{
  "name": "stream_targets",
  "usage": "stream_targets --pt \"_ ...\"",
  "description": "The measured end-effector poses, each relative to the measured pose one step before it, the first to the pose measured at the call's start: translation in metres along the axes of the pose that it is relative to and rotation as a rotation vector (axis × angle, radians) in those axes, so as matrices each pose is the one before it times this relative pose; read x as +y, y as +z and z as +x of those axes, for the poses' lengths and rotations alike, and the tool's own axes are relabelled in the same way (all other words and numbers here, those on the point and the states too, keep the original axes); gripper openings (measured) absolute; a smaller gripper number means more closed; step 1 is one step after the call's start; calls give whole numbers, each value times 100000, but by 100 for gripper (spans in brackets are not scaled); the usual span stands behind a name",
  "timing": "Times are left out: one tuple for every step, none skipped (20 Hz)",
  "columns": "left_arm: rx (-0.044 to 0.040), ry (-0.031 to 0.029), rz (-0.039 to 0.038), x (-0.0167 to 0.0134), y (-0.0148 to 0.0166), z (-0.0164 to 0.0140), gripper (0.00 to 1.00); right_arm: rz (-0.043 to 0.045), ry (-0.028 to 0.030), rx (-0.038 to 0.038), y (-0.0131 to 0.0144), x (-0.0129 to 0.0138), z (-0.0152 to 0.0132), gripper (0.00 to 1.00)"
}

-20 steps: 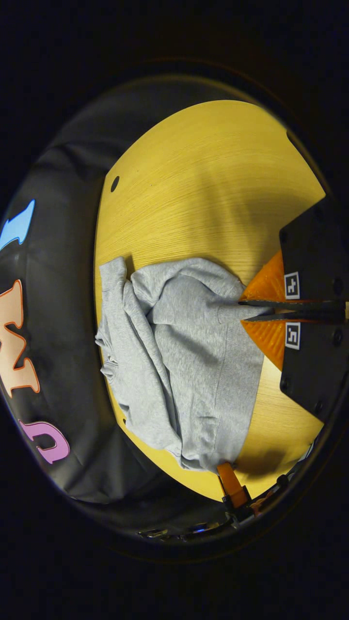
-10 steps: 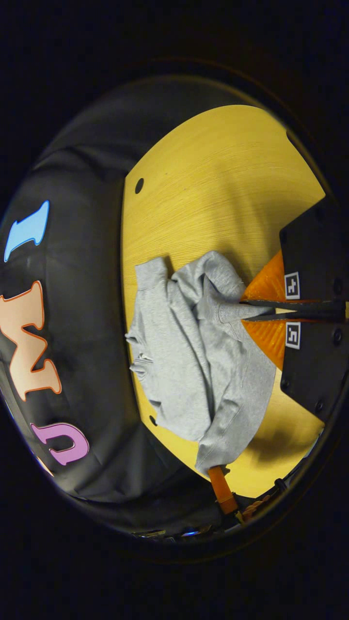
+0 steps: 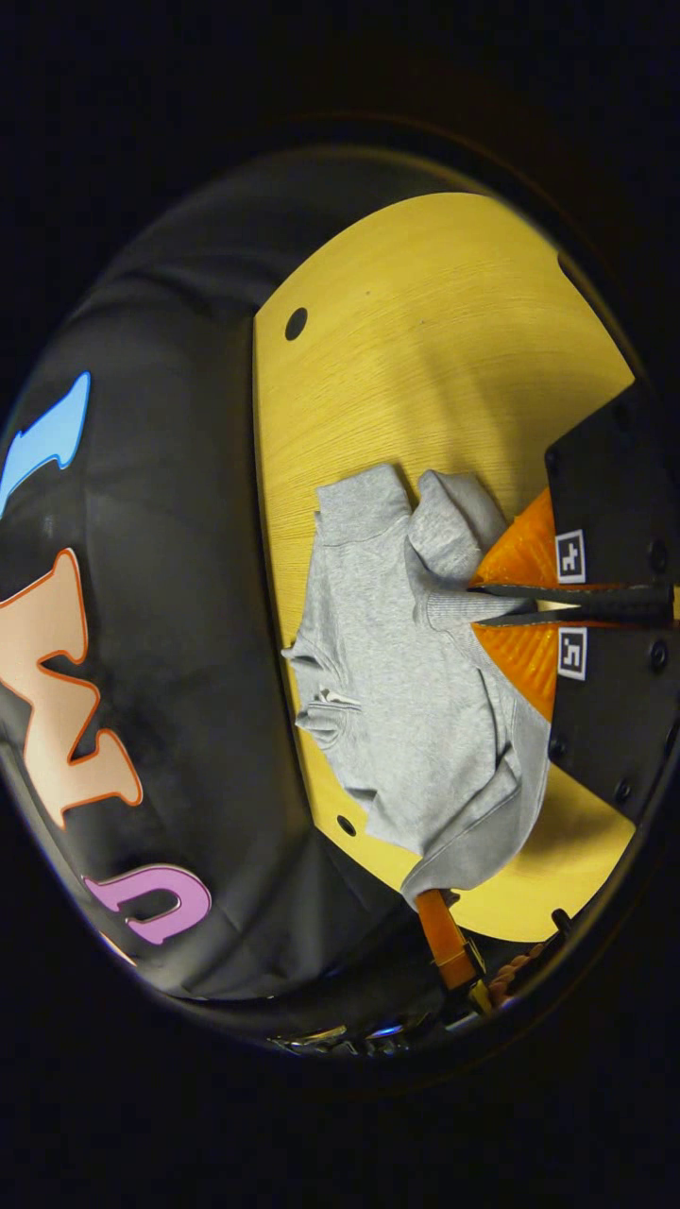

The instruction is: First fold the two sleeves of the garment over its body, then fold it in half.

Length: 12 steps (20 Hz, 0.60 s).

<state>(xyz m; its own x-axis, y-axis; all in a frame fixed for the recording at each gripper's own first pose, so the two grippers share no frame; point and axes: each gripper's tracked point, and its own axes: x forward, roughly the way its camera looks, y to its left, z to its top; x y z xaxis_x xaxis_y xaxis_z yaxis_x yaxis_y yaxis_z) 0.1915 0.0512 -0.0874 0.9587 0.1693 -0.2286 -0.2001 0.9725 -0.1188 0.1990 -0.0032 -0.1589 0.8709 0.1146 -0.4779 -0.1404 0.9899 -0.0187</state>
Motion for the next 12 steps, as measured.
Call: stream_targets --pt "1600 1191 878 247 -125 851 0 685 -634 2200 -31 -158 695 2" --pt "1887 1024 449 68 -154 683 0 955 -188 2149 -20 -79 672 3" --pt "1508 848 204 83 -154 665 2 1378 246 1906 -145 15 661 3" --pt "1570 713 402 132 -193 888 0 1800 633 2189 -116 121 535 3" --pt "2345 764 296 194 -417 639 0 1363 724 2198 -218 15 511 3" --pt "2114 744 -109 247 -394 715 0 1223 1320 2230 -216 48 352 3" --pt "1372 173 14 115 -186 418 0 1238 1153 1468 103 -22 46 7" --pt "764 -209 351 -36 -96 353 2 1607 1583 341 106 207 301 8" --pt "-186 -213 902 29 222 218 4 1054 1291 612 8 151 36 12" --pt "-130 -431 1090 -31 81 136 7 205 595 -383 173 -92 -129 16" --pt "-192 -259 1360 -52 184 87 8 -64 248 -867 248 -26 -155 19" --pt "-27 32 1653 57 74 43 10 333 879 -1224 265 247 -15 21"
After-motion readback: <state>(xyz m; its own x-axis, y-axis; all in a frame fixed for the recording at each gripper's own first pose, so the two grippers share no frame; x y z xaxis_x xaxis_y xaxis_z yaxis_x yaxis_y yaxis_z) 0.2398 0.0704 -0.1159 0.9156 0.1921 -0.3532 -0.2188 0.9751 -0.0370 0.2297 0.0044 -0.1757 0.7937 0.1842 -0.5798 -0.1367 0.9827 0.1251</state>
